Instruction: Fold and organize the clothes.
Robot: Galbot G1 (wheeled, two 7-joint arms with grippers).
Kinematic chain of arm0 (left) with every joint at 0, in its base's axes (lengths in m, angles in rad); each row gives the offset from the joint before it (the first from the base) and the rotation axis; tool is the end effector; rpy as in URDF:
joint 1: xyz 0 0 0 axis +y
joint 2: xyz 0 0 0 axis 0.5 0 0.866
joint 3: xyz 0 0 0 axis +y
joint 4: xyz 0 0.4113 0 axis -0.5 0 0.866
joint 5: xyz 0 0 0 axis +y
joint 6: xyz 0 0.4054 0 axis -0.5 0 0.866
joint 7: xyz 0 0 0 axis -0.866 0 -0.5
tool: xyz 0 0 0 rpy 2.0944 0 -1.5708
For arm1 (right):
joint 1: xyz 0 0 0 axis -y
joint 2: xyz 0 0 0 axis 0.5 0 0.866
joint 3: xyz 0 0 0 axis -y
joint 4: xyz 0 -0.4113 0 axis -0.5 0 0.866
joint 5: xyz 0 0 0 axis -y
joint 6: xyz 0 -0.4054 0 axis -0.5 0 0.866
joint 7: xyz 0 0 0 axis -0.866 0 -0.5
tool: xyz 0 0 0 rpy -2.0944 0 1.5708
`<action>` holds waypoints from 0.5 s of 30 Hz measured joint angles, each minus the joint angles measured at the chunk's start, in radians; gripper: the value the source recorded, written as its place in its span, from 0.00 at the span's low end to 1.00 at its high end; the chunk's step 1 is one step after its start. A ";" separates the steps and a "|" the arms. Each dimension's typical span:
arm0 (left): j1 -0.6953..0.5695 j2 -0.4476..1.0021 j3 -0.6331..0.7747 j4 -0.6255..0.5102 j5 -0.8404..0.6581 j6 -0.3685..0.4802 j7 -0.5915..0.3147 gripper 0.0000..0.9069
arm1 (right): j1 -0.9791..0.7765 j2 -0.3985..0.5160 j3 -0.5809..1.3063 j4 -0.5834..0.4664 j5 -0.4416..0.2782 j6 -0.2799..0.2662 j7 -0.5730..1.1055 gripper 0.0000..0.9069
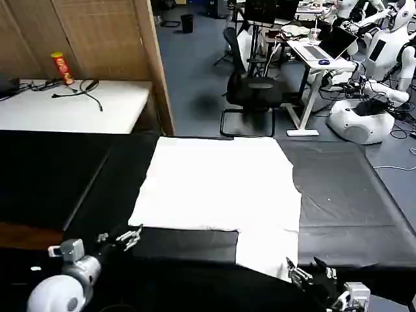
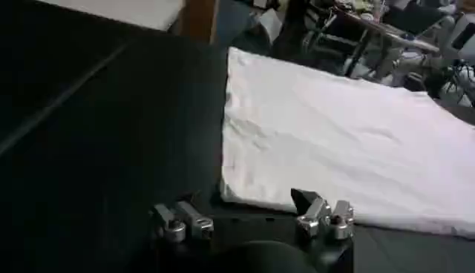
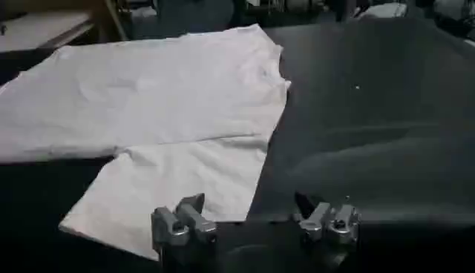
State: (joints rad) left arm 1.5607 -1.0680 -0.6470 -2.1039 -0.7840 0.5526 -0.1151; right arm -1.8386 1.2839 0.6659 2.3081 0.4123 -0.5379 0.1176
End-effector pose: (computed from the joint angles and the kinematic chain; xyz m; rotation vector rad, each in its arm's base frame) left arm 0.2236 0.1366 -0.3088 -0.1547 -2.5552 0.2701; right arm 0.1227 -0.0801 -0.2964 0.0000 -2.5484 -0.0614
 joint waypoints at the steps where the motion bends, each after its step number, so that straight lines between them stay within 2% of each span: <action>1: -0.003 0.000 0.002 0.003 0.010 -0.003 0.008 0.97 | 0.004 0.004 -0.004 -0.004 -0.007 0.000 0.000 0.97; 3: -0.011 -0.002 0.005 0.013 0.018 0.005 0.018 0.97 | 0.006 0.011 -0.015 -0.014 -0.022 0.000 0.001 0.97; 4: -0.014 -0.003 0.006 0.017 0.023 0.004 0.019 0.97 | 0.005 0.013 -0.017 -0.017 -0.026 0.000 0.001 0.88; 5: -0.018 -0.003 0.008 0.023 0.027 0.000 0.017 0.97 | 0.005 0.016 -0.019 -0.019 -0.028 0.000 0.002 0.84; 6: -0.021 -0.005 0.010 0.028 0.029 -0.003 0.013 0.97 | 0.005 0.019 -0.021 -0.021 -0.030 0.000 0.003 0.74; 7: -0.024 -0.006 0.012 0.034 0.036 -0.004 0.012 0.86 | 0.004 0.022 -0.023 -0.021 -0.031 -0.001 0.003 0.69; 8: -0.024 -0.006 0.014 0.039 0.041 -0.005 0.013 0.46 | 0.004 0.025 -0.025 -0.022 -0.032 -0.001 0.003 0.54; 9: -0.024 -0.007 0.015 0.044 0.046 -0.009 0.014 0.23 | 0.003 0.028 -0.026 -0.022 -0.033 -0.001 0.003 0.47; 10: -0.024 -0.008 0.015 0.048 0.051 -0.013 0.016 0.06 | 0.002 0.030 -0.027 -0.022 -0.034 0.000 0.002 0.29; 12: -0.025 -0.009 0.016 0.055 0.056 -0.019 0.021 0.00 | 0.001 0.034 -0.028 -0.024 -0.036 0.000 0.002 0.15; 15: -0.029 -0.009 0.016 0.071 0.057 -0.033 0.025 0.00 | -0.001 0.036 -0.028 -0.024 -0.036 0.000 0.003 0.10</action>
State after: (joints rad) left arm 1.5313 -1.0773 -0.6307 -2.0333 -0.7267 0.5192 -0.0903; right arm -1.8397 1.3200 0.6377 2.2837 0.3759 -0.5377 0.1203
